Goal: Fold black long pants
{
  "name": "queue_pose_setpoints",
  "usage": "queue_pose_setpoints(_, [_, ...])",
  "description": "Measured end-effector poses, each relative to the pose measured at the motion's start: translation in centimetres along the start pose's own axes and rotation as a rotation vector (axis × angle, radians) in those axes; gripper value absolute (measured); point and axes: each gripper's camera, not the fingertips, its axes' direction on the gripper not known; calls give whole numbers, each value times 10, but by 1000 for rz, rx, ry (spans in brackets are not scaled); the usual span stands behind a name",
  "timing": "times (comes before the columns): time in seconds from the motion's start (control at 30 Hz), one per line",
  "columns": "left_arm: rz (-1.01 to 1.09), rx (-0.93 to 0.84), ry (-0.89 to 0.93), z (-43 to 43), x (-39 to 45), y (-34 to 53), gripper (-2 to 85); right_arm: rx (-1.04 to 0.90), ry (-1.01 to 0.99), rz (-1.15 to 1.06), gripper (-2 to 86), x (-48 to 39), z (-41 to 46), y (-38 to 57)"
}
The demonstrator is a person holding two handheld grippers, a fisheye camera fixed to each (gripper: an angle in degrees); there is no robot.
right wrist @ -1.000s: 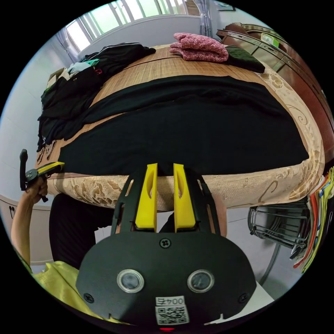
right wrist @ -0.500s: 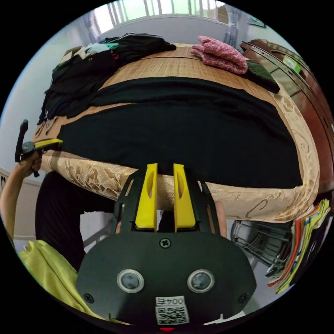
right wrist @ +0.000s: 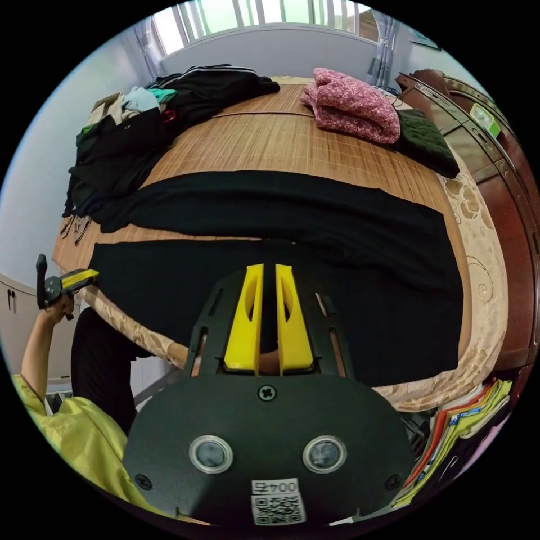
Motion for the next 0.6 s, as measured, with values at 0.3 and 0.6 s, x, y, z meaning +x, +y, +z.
queue_pose_setpoints(0.3, [-16, 5, 20, 0, -11, 3, 2, -155, 14, 20, 59, 7, 70, -52])
queue_pose_setpoints(0.6, [-6, 6, 4, 2, -18, 5, 2, -294, -90, 16, 85, 2, 69, -27])
